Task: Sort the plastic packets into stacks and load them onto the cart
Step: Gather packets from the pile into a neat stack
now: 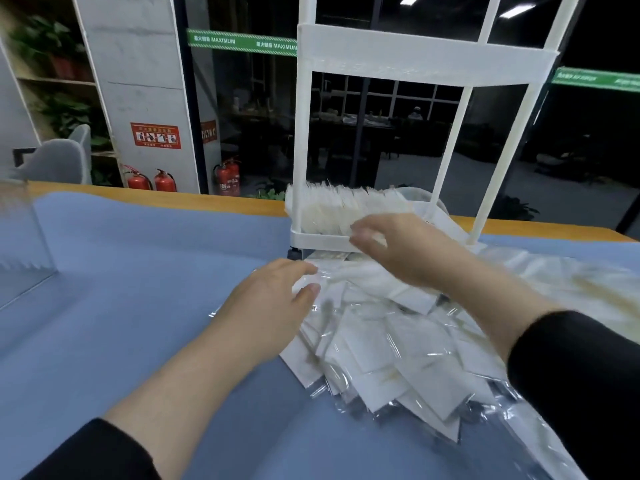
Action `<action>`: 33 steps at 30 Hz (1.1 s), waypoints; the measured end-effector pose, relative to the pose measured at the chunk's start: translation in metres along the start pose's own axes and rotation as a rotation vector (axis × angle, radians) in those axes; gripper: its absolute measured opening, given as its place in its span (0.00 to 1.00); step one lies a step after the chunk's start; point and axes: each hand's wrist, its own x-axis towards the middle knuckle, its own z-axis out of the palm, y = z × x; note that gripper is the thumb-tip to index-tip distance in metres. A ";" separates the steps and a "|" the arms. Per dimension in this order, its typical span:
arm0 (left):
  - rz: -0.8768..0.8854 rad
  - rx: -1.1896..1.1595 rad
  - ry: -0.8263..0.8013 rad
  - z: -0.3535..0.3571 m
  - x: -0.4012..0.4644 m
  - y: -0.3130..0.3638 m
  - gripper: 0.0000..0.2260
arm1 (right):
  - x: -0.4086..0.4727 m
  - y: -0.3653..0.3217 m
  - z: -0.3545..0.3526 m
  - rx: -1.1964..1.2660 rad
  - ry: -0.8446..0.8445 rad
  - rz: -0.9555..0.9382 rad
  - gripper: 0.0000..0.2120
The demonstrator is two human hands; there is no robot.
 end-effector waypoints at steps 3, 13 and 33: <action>0.058 0.052 -0.172 0.002 -0.006 0.007 0.19 | -0.052 -0.014 -0.004 -0.030 -0.256 -0.045 0.26; 0.101 0.215 -0.485 -0.005 -0.022 0.018 0.29 | -0.118 -0.002 0.008 -0.130 -0.435 -0.131 0.43; 0.238 -0.245 -0.041 -0.003 -0.027 0.027 0.10 | -0.104 -0.008 0.018 0.660 0.153 -0.088 0.10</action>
